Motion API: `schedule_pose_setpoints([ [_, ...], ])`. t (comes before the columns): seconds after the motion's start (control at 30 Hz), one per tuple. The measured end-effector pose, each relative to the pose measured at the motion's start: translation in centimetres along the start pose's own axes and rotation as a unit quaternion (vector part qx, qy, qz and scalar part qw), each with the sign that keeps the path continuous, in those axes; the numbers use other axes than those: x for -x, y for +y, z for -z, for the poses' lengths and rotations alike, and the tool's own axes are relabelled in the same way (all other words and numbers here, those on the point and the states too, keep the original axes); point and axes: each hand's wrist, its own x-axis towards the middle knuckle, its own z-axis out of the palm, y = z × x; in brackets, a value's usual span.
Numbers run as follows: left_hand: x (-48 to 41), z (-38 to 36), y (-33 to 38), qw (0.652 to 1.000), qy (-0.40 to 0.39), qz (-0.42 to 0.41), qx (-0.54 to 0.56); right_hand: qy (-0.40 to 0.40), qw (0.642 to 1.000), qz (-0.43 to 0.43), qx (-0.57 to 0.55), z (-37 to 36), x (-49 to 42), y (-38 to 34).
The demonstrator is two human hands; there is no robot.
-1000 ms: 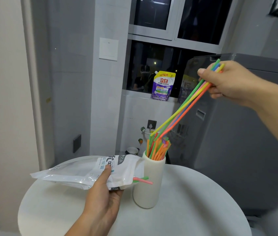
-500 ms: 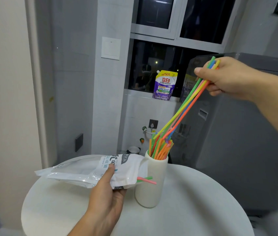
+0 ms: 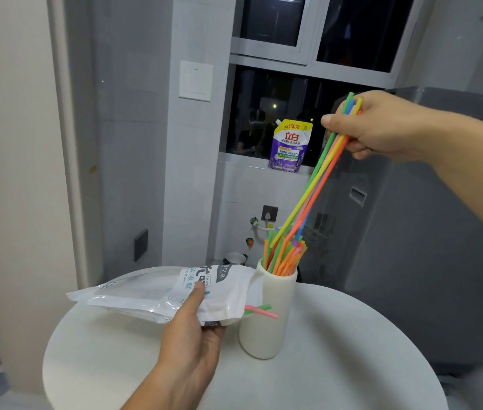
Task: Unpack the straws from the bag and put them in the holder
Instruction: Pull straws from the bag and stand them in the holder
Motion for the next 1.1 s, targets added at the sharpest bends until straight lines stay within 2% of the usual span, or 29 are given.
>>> schedule_pose_setpoints([
  [0.4,0.1,0.1,0.1,1.0,-0.006,-0.004,-0.006,-0.015,0.999,-0.032,0.02,-2.5,0.4,0.7],
  [0.87,-0.2,0.2,0.0,1.0,-0.008,-0.007,-0.001,0.055,0.996,-0.049,0.056,-3.1,0.2,0.0],
  [1.1,-0.5,0.6,0.1,1.0,-0.022,-0.007,-0.006,0.085,0.989,-0.043,0.116,-4.3,0.0,-0.1],
])
